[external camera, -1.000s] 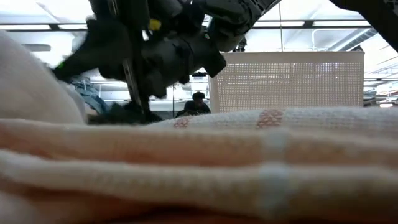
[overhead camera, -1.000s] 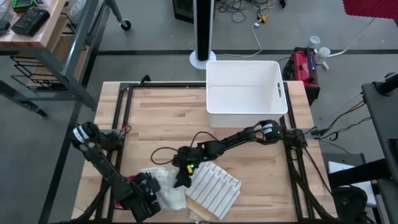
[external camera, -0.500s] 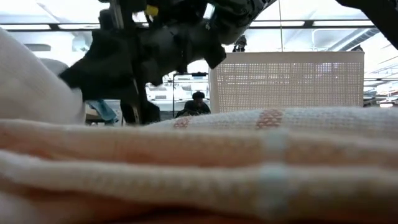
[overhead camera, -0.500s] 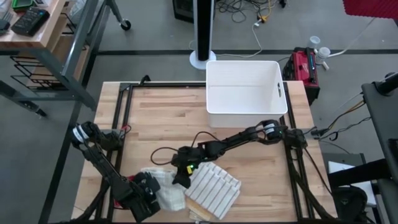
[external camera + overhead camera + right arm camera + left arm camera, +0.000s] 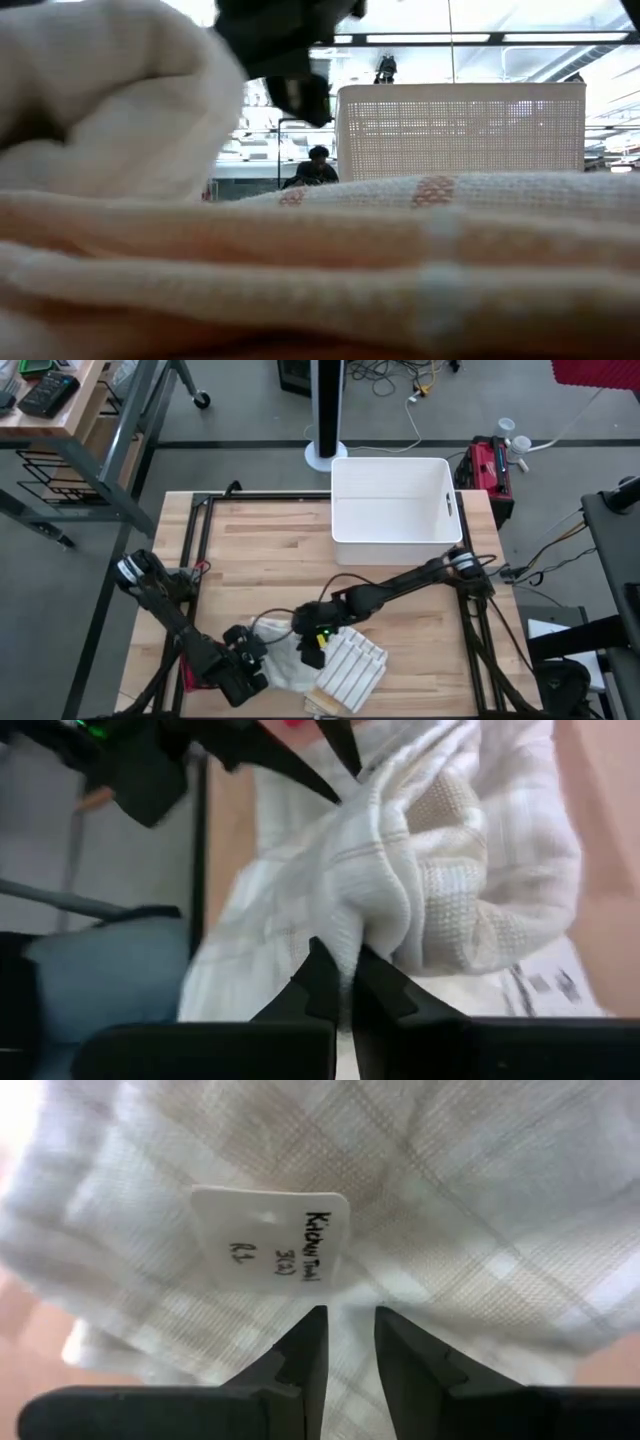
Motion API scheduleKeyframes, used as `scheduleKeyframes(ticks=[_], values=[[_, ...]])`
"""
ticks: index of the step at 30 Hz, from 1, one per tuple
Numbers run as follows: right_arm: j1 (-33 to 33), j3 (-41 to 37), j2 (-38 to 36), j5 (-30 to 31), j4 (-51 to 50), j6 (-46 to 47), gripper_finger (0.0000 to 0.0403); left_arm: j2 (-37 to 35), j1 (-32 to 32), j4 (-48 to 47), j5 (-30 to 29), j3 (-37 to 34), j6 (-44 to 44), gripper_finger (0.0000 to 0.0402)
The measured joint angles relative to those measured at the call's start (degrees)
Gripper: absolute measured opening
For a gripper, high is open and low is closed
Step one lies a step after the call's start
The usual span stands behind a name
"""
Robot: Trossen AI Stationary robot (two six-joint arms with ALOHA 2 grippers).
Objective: Fold towel
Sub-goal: Stack the light brown kitchen towel on top of the yellow kitchen towel
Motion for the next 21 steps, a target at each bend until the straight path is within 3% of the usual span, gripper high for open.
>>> scheduleKeyframes(ticks=[5,11,17,21], values=[[1.4,0.0,-4.6,6.0,-9.6,-0.3,0.0001,0.0,2.8,-1.7,-2.9,2.7,5.7,0.0076],[3.9,-1.2,-9.8,14.5,-22.3,2.5,0.0001,0.0,3.5,-13.6,-11.0,9.8,7.0,0.0076],[7.0,-6.0,-14.3,18.6,-26.5,8.8,0.0000,-0.2,3.5,-24.6,-17.5,17.2,6.7,0.0076],[9.8,-10.6,-16.8,20.5,-26.0,13.8,0.0000,-0.2,3.5,-26.6,-19.3,19.8,8.4,0.0076]])
